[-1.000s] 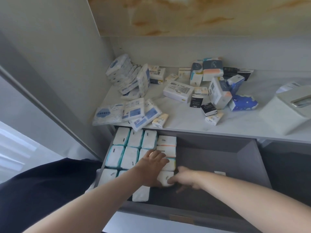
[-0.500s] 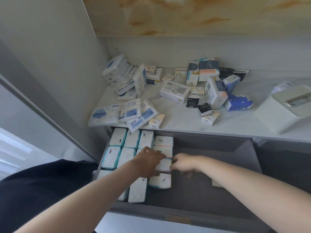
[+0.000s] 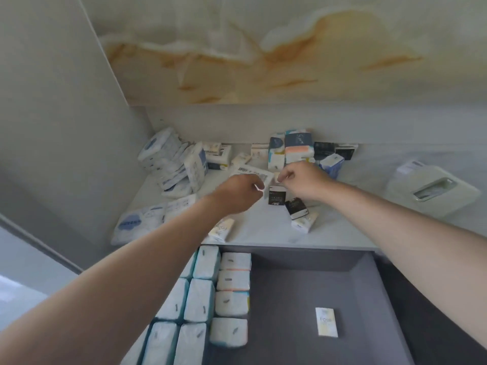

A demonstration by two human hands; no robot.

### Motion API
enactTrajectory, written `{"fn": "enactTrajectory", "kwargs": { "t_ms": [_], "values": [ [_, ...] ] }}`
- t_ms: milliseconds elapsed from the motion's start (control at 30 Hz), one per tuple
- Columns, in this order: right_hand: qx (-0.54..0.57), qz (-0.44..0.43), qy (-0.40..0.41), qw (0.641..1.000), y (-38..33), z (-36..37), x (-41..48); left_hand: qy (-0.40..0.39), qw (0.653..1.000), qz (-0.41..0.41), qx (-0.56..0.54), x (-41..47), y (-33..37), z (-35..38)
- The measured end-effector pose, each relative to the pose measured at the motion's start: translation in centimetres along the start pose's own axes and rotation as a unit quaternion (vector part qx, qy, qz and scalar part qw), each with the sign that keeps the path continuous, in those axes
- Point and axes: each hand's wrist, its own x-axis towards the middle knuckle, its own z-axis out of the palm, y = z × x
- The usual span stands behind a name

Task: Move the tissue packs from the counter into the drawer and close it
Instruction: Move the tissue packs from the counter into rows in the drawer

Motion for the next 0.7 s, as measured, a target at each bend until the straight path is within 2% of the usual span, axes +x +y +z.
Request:
{"fn": "enactTrajectory", "kwargs": {
  "t_ms": [67, 133, 267, 367, 467, 567, 700],
  "values": [
    [-0.037, -0.004, 0.055, 0.998, 1.3, -1.4, 2.4, 0.021, 0.999, 0.015, 0.021, 2.9, 0.9, -0.2],
    [-0.063, 0.01, 0.068, 0.996, 3.0, -2.4, 4.9, 0.042, 0.998, 0.034, 0.043, 5.5, 1.3, -0.1],
    [-0.159, 0.061, 0.049, 0.984, 5.7, -3.3, 9.1, 0.059, 0.994, 0.048, 0.078, 10.6, 1.6, 0.6],
    [-0.23, 0.122, 0.005, 0.966, 6.7, -3.0, 11.6, 0.061, 0.996, 0.04, 0.059, 14.3, 1.9, 1.3],
    [-0.151, 0.16, -0.04, 0.975, 7.0, -2.3, 13.7, 0.027, 0.999, 0.035, 0.025, 17.3, 2.1, 2.4],
    [-0.063, 0.161, -0.038, 0.984, 7.3, -1.6, 14.9, 0.002, 1.0, -0.003, -0.002, 19.1, 1.9, 3.3],
    [-0.036, 0.138, 0.009, 0.99, 7.3, -0.6, 15.6, 0.085, 0.995, -0.028, -0.049, 19.8, 1.4, 3.7]
  ]
}}
